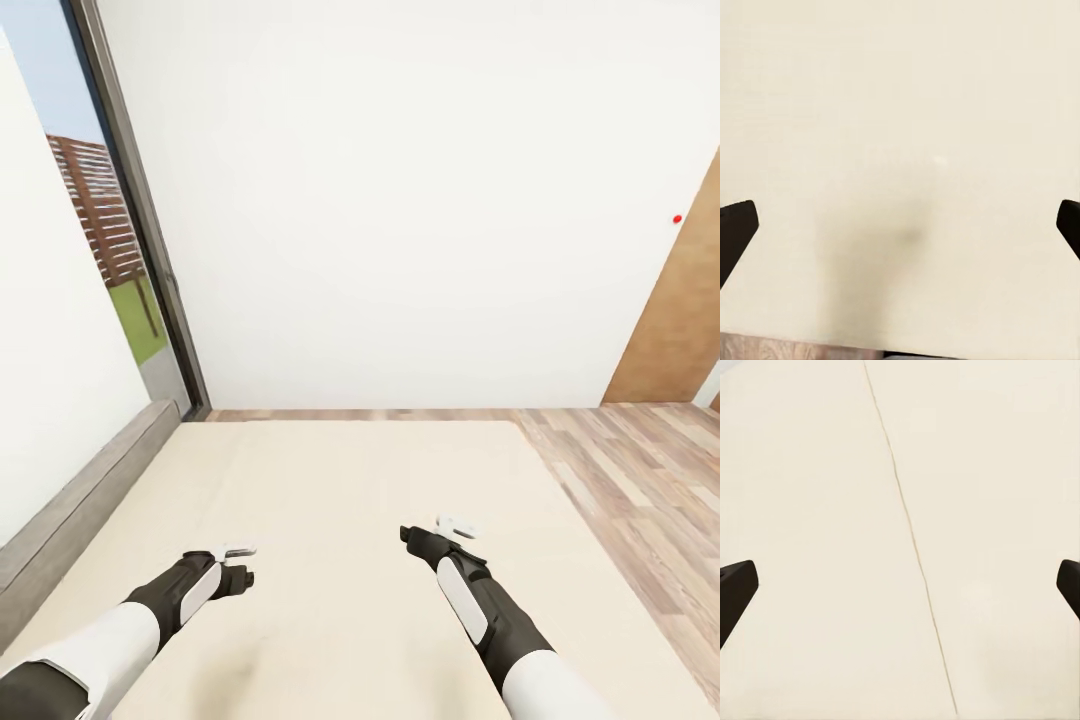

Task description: Put all the toys in the child's room - the three board games (two on the bed and one on the table), the two jigsaw puzzles on the table, and the tennis ball on the table - inside the toy box on the table in the child's room.

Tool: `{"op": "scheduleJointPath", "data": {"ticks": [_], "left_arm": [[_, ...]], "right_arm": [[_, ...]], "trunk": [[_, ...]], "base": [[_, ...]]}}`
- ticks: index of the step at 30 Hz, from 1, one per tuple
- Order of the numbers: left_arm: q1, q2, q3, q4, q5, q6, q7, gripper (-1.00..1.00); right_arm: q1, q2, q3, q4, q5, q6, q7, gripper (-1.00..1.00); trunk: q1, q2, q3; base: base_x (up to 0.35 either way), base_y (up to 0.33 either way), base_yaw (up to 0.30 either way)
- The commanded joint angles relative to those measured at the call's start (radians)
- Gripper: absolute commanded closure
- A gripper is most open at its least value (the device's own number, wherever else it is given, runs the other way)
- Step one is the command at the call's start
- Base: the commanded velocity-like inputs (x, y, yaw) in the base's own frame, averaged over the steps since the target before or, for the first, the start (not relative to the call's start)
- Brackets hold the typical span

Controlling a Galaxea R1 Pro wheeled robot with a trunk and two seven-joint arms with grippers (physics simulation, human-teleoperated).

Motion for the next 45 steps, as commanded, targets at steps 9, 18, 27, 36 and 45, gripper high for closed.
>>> {"op": "scheduleJointPath", "data": {"ticks": [9, 18, 27, 36, 45], "left_arm": [[0.0, 0.001, -0.006, -0.003, 0.011, 0.005, 0.007, -1.0], [0.0, 0.001, -0.005, -0.003, 0.011, 0.005, 0.007, -1.0], [0.0, 0.001, -0.005, -0.003, 0.011, 0.005, 0.007, -1.0], [0.0, 0.001, -0.006, -0.003, 0.011, 0.006, 0.007, -1.0], [0.0, 0.001, -0.006, -0.003, 0.011, 0.004, 0.008, -1.0]], "right_arm": [[-0.001, 0.0, 0.003, -0.002, -0.009, 0.003, -0.011, -1.0], [-0.001, 0.0, 0.003, -0.002, -0.009, 0.003, -0.012, -1.0], [-0.001, 0.0, 0.003, -0.002, -0.01, 0.003, -0.013, -1.0], [-0.001, 0.0, 0.003, -0.002, -0.01, 0.003, -0.012, -1.0], [-0.001, 0.0, 0.003, -0.002, -0.011, 0.003, -0.013, -1.0]], "trunk": [[0.001, -0.002, -0.002], [0.001, -0.002, -0.002], [0.001, -0.002, -0.002], [0.001, -0.002, -0.002], [0.001, -0.002, -0.002]], "base": [[0.0, 0.279, 0.0], [0.0, 0.277, 0.0], [0.0, 0.118, 0.0], [0.0, 0.137, 0.0], [0.0, 0.03, 0.0]]}}
